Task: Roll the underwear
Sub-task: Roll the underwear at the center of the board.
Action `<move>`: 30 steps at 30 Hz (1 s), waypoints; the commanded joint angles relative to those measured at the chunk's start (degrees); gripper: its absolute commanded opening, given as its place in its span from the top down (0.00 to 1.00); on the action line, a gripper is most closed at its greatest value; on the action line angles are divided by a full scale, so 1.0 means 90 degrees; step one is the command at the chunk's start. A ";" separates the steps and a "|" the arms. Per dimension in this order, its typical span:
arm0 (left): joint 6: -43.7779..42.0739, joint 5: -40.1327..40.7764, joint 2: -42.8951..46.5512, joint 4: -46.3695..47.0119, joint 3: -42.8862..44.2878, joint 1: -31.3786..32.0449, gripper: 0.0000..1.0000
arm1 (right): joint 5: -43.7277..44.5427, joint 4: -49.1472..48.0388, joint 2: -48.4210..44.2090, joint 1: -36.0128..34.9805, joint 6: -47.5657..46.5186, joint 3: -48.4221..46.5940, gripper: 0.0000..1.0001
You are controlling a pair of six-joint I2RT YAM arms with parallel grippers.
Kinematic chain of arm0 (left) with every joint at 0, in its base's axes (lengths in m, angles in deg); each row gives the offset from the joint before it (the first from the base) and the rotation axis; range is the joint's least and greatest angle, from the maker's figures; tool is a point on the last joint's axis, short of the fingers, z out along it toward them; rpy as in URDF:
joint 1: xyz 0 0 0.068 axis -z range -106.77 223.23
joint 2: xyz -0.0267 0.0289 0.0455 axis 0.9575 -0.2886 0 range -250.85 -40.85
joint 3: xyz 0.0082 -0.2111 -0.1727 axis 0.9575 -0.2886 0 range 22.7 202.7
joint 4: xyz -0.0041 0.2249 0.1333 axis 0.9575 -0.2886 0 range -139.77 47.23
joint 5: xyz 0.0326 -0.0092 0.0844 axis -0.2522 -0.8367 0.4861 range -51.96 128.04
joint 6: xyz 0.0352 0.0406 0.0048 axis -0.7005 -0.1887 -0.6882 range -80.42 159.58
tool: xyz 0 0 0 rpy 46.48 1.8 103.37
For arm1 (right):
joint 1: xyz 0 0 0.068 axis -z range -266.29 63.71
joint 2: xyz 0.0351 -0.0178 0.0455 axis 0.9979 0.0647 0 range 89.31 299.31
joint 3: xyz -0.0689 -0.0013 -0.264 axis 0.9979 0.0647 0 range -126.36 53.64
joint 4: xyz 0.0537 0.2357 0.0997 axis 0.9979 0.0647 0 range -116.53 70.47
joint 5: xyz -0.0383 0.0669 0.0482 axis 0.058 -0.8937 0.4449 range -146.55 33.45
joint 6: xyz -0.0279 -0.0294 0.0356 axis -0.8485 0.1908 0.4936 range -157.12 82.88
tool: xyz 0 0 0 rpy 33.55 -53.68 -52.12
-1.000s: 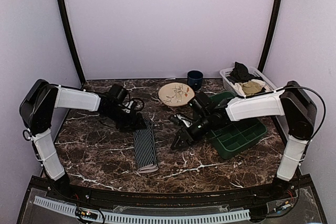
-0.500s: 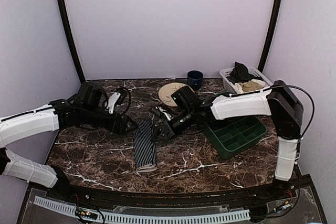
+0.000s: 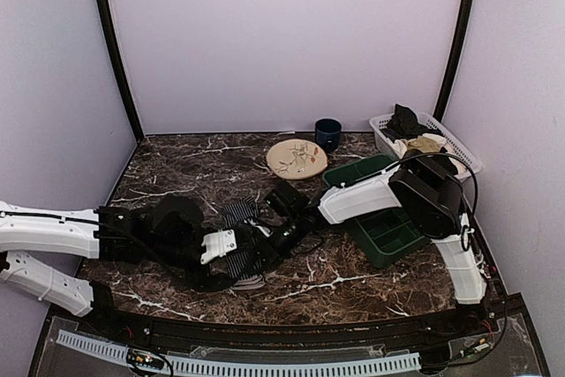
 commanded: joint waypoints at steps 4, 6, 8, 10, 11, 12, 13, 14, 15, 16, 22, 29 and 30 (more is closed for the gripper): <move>-0.1115 0.0860 -0.1223 0.1179 -0.0450 0.0828 0.35 | 0.0095 -0.0059 0.0155 0.0112 -0.0184 0.0675 0.98; -0.1236 0.1035 -0.1490 0.1440 -0.0489 0.0858 0.37 | 0.0115 -0.0172 0.0060 0.0157 -0.0120 0.0922 0.98; -0.1333 0.1205 -0.1703 0.1636 -0.0510 0.0875 0.37 | 0.0155 -0.0166 -0.0035 0.0178 -0.0126 0.1064 0.99; -0.1401 0.1221 -0.1899 0.1747 -0.0520 0.0881 0.38 | 0.0174 -0.0167 -0.0116 0.0176 -0.0129 0.1163 0.99; -0.1422 0.1227 -0.1985 0.1826 -0.0529 0.0891 0.38 | 0.0179 -0.0175 -0.0148 0.0180 -0.0122 0.1203 0.99; -0.1442 0.1214 -0.2087 0.1872 -0.0548 0.0896 0.38 | 0.0179 -0.0204 -0.0183 0.0180 -0.0096 0.1234 0.99; -0.1456 0.1188 -0.2191 0.1894 -0.0551 0.0918 0.39 | 0.0179 -0.0248 -0.0222 0.0180 -0.0047 0.1276 0.99; -0.1473 0.1186 -0.2342 0.1908 -0.0547 0.0950 0.39 | 0.0200 -0.0312 -0.0265 0.0180 0.0022 0.1330 0.99; -0.1499 0.1186 -0.2451 0.1911 -0.0535 0.0989 0.40 | 0.0217 -0.0389 -0.0298 0.0176 0.0103 0.1380 0.99; -0.1507 0.1192 -0.2529 0.1925 -0.0517 0.1018 0.40 | 0.0248 -0.0496 -0.0341 0.0180 0.0251 0.1436 0.99; -0.1510 0.1108 -0.2811 0.2119 -0.0425 0.1185 0.46 | 0.0462 -0.0743 -0.0518 0.0179 0.0668 0.1632 0.99; -0.1083 0.0700 -0.2637 0.1404 -0.0412 0.1036 0.96 | 0.0754 -0.1016 -0.1195 0.0322 0.0645 0.2145 0.95; -0.1106 0.0374 -0.2446 0.1285 -0.0424 0.0921 0.99 | 0.0844 -0.1143 -0.1369 0.0382 0.0608 0.2309 0.90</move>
